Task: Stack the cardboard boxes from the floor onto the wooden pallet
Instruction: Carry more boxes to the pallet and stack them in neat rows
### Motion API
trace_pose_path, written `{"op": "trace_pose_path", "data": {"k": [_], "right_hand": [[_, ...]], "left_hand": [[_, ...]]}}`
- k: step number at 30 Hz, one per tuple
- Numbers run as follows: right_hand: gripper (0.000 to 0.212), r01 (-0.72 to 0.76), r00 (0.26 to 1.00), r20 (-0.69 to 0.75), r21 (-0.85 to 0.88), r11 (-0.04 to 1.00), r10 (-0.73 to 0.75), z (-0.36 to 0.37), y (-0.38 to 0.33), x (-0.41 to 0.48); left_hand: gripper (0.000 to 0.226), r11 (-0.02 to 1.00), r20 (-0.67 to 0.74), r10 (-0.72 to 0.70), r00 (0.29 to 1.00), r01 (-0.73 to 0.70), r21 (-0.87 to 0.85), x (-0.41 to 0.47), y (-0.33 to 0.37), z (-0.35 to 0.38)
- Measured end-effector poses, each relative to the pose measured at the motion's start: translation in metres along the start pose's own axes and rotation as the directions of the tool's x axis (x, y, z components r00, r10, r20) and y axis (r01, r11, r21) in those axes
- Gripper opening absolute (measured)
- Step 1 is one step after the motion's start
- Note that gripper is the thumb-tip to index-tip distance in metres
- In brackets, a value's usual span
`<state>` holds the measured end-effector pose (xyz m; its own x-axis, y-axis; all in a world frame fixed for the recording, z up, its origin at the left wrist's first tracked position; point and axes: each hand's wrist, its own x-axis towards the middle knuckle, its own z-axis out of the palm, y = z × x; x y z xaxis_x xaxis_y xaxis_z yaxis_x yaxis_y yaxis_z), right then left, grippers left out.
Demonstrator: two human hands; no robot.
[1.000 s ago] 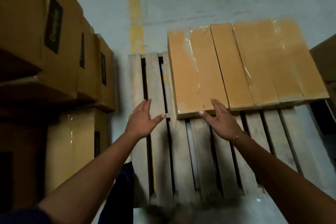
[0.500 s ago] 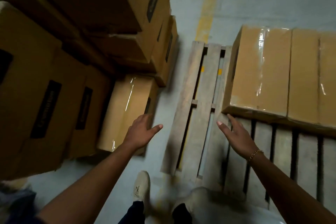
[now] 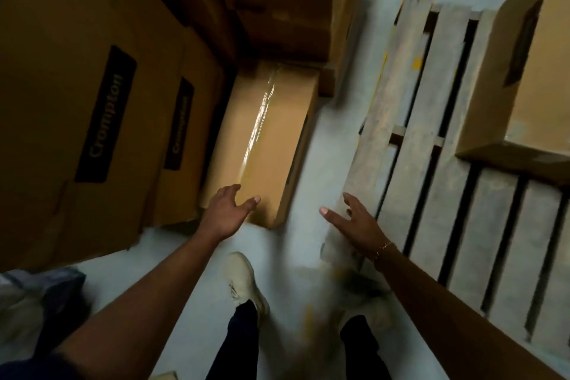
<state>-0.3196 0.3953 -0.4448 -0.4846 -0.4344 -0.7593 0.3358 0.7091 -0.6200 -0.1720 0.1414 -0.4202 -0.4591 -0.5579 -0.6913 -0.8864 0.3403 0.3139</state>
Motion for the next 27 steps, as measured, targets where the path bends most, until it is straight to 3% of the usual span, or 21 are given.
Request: {"op": "trace_pose_path", "data": {"k": [3, 11, 17, 27], "right_hand": [[0.1, -0.048, 0.999, 0.02, 0.035, 0.998, 0.047, 0.061, 0.012, 0.031], [0.098, -0.123, 0.992, 0.029, 0.087, 0.989, 0.121, 0.163, 0.04, 0.132], [0.099, -0.126, 0.991, -0.025, 0.102, 0.987, 0.13, 0.188, 0.058, 0.186], [0.083, -0.132, 0.99, -0.042, 0.077, 0.988, 0.135, 0.195, 0.072, 0.202]], "left_hand": [[0.077, 1.0, 0.02, -0.017, 1.0, 0.017, -0.006, 0.042, -0.046, 0.008], [0.088, 0.994, -0.029, -0.086, 0.996, 0.084, -0.07, 0.151, -0.114, 0.03], [0.097, 0.978, -0.14, -0.161, 0.977, 0.138, -0.159, 0.208, -0.139, 0.042], [0.103, 0.969, -0.262, -0.221, 0.939, 0.181, -0.169, 0.22, -0.144, 0.062]]}}
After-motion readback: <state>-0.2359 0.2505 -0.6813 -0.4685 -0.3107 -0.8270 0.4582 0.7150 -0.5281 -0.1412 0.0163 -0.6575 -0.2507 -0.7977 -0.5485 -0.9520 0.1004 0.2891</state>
